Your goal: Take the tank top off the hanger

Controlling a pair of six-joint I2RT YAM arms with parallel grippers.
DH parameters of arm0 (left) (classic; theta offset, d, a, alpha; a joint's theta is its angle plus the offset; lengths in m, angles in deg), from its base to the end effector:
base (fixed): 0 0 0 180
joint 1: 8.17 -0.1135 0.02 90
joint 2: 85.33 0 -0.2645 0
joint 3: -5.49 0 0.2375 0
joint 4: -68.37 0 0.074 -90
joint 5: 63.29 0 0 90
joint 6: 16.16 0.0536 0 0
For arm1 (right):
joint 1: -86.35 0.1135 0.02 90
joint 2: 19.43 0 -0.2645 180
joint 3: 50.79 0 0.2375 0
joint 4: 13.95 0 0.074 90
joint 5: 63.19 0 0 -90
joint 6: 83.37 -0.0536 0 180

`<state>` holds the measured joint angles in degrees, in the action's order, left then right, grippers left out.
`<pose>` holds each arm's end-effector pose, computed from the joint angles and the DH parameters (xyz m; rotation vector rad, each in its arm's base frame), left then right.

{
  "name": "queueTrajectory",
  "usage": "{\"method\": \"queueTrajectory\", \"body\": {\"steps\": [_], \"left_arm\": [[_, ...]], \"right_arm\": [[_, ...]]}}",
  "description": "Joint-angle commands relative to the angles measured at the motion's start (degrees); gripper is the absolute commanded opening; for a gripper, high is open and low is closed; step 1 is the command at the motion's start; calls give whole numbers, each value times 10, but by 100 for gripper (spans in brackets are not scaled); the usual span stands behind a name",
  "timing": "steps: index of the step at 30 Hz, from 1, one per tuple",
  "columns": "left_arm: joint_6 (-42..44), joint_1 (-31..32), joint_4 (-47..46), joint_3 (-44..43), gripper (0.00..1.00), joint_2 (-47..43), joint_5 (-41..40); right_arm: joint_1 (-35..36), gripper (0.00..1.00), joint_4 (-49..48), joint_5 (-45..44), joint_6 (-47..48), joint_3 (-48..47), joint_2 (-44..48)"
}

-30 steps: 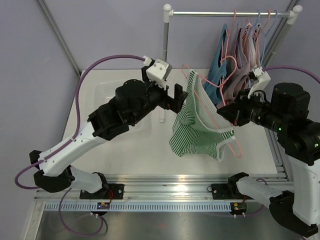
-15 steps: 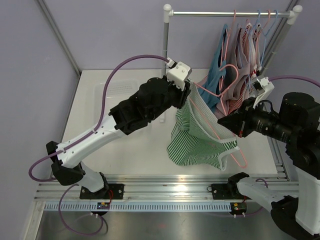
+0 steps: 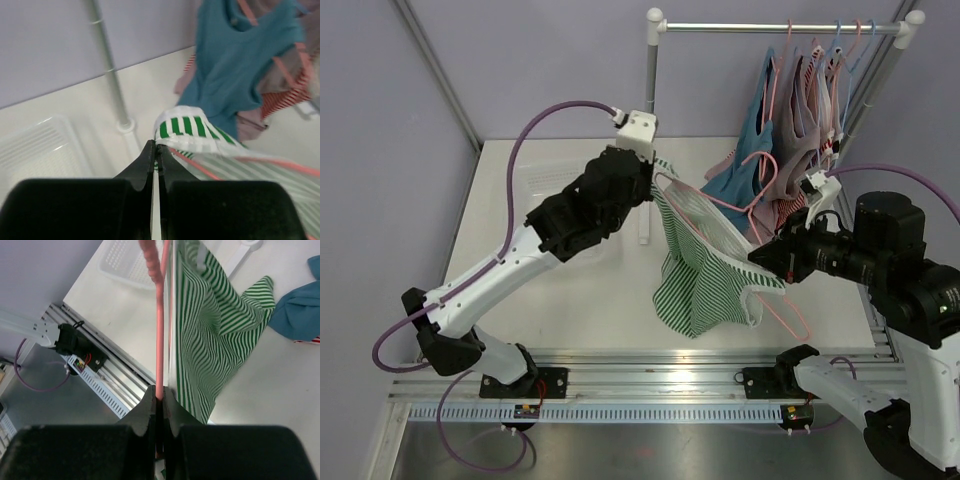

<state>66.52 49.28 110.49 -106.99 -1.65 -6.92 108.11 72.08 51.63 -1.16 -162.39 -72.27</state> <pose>0.1942 -0.2491 0.4635 0.3572 1.7365 -0.2904 0.0775 0.0552 0.4712 -0.5265 2.0178 0.7611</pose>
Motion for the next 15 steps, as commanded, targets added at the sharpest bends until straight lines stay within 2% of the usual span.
{"method": "queueTrajectory", "body": {"steps": [1, 3, 6, 11, 14, 15], "left_arm": [[-97, -77, 26, 11, 0, -47, -72], [-125, -102, 40, 26, 0, -66, -59], [-157, -138, 55, 36, 0, -79, -25], [-190, -161, 100, 38, 0, -77, 25], [-196, -161, 62, 92, 0, -117, 120], [-197, -161, 45, 110, 0, -130, 185]], "right_arm": [[1, 0, -41, 71, 37, 28, 20], [1, 0, -49, 107, 53, 48, 34], [1, 0, -79, 107, 56, 64, 55], [1, 0, -210, 109, 50, 136, 110], [1, 0, -335, 87, 9, 207, 147], [1, 0, -373, 87, -24, 252, 163]]}}
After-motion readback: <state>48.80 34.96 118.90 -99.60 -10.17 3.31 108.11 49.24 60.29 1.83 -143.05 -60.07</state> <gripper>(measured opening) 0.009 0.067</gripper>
